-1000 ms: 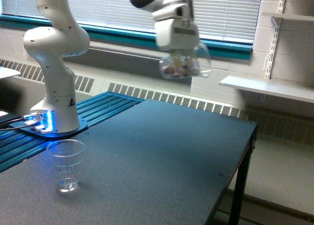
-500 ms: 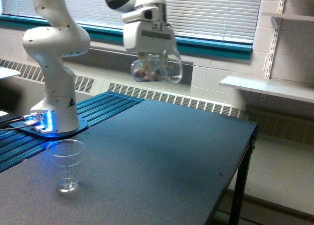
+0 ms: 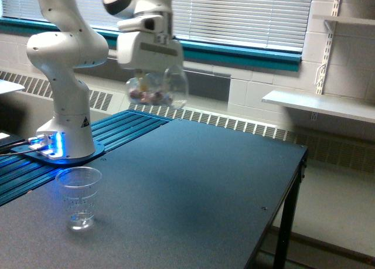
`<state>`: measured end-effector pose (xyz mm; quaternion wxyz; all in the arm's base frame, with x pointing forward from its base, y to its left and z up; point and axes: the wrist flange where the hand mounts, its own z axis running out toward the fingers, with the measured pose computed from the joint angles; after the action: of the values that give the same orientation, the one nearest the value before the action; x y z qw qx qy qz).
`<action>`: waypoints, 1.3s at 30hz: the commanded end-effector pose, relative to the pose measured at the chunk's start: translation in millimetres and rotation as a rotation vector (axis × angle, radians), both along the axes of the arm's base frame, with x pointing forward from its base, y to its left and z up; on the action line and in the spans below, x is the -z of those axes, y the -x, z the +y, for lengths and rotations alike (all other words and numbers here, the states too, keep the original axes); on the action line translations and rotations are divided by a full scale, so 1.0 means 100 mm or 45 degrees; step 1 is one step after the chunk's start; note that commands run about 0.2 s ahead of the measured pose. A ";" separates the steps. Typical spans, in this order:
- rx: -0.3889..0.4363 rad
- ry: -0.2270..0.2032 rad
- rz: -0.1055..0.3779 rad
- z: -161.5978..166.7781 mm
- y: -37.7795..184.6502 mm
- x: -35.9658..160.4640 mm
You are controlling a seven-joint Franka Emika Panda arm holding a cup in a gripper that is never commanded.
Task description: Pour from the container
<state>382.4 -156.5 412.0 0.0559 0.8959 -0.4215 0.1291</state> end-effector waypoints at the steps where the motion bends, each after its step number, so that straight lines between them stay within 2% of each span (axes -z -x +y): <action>1: -0.054 0.022 0.027 -0.25 0.26 0.08; 7: -0.080 0.053 0.069 -0.44 0.46 0.19; 22: -0.091 0.030 0.192 -0.83 0.90 0.37; 32: -0.121 0.013 0.222 -0.98 1.09 0.42; 39: -0.143 0.010 0.284 -1.14 1.27 0.49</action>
<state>268.8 -258.4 365.6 0.0950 0.9162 -0.3864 0.0479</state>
